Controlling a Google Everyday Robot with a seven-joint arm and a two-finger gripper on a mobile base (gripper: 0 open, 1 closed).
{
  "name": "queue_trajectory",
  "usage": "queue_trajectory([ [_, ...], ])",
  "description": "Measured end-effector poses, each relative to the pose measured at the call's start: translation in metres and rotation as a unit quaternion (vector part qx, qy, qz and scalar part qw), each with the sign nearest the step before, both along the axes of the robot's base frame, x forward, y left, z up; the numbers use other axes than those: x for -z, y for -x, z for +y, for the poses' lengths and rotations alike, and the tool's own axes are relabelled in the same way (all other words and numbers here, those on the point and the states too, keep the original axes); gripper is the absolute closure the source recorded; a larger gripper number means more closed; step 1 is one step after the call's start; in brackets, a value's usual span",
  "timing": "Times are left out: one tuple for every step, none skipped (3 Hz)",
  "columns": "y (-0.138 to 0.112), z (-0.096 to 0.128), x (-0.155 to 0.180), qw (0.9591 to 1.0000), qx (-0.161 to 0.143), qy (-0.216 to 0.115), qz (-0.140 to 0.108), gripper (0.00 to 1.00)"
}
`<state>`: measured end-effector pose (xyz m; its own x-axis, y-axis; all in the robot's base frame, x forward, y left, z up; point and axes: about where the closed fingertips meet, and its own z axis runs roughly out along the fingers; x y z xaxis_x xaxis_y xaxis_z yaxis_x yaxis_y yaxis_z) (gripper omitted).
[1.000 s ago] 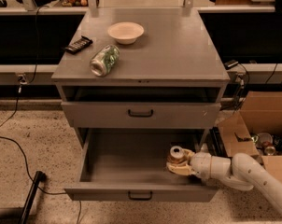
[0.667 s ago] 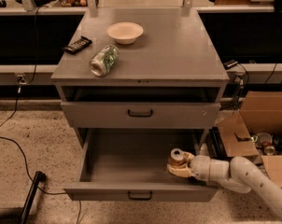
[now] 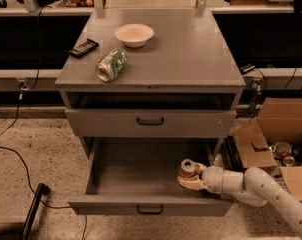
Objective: Place orange can into middle drawer
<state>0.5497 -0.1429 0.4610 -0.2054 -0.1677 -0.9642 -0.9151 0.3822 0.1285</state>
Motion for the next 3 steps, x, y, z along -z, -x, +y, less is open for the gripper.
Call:
queue_trajectory([
  [0.0001,0.0027,0.0001,1.0,-0.002,-0.001,0.0,0.37],
  [0.0001,0.0052,0.0002,1.0,-0.004,-0.002,0.001,0.14],
  [0.0002,0.0076,0.0003,1.0,-0.006,-0.003,0.001,0.0],
])
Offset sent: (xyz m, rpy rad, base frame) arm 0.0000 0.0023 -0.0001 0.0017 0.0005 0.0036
